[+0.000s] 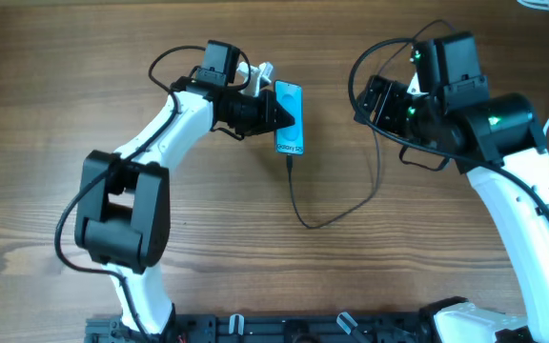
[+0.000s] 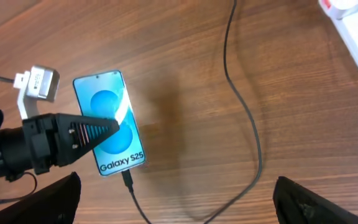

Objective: Plug charger to phone and switch on socket
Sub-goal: 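Release the plug with the right gripper and lower the phone to the table, then open the left gripper and move both arms away from the phone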

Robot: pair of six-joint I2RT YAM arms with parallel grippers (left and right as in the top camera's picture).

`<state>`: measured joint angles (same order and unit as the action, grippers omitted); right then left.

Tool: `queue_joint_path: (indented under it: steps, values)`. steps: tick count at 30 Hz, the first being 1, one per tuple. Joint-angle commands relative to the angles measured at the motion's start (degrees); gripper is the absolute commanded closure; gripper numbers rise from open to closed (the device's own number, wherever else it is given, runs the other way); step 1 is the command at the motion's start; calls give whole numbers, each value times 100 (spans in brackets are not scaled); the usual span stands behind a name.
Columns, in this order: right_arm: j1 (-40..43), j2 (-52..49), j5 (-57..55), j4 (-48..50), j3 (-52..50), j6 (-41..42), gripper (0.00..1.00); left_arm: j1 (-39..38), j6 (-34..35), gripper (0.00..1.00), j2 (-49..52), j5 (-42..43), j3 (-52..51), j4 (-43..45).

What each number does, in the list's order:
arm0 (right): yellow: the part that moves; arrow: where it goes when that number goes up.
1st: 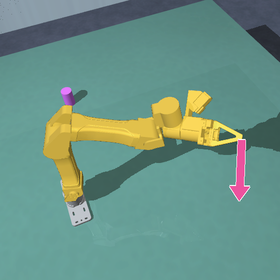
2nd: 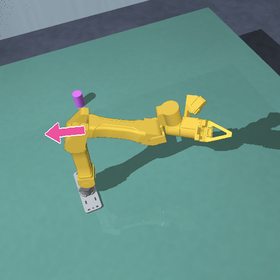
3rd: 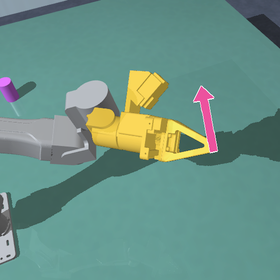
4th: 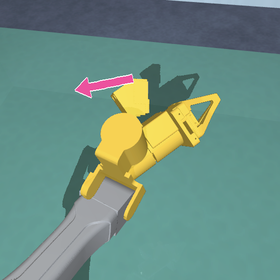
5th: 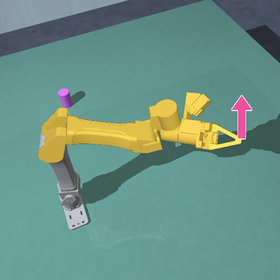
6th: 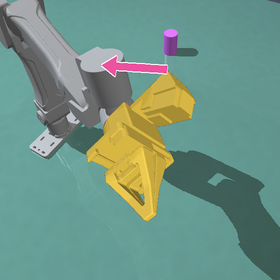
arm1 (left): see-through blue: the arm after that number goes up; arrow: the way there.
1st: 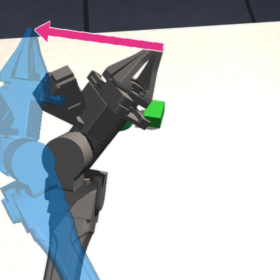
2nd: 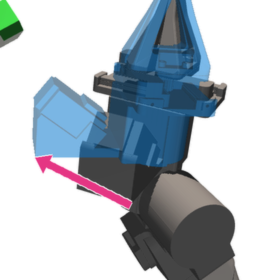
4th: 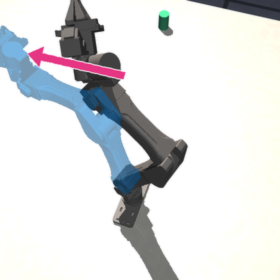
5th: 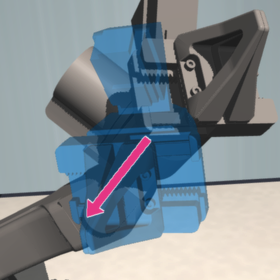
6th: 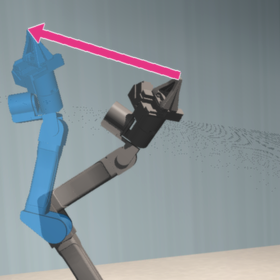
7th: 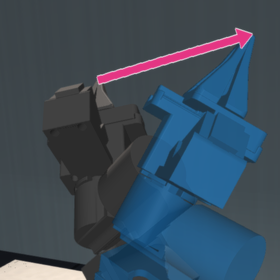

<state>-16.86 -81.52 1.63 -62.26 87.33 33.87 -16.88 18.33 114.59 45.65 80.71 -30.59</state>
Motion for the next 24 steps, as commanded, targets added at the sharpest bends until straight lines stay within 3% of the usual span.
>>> queue_joint_path:
  steps: [1,4,20,24]
  values:
    - [2,17,-177,289,-424,96,1,37,55,96,400,74,-4,50]
    - [2,9,-155,472,-691,391,1,37,55,96,636,28,-4,70]
    - [2,9,149,651,-702,365,1,15,55,94,1123,-505,-9,264]
    - [2,9,149,660,-702,367,1,17,55,89,1123,-673,-9,278]
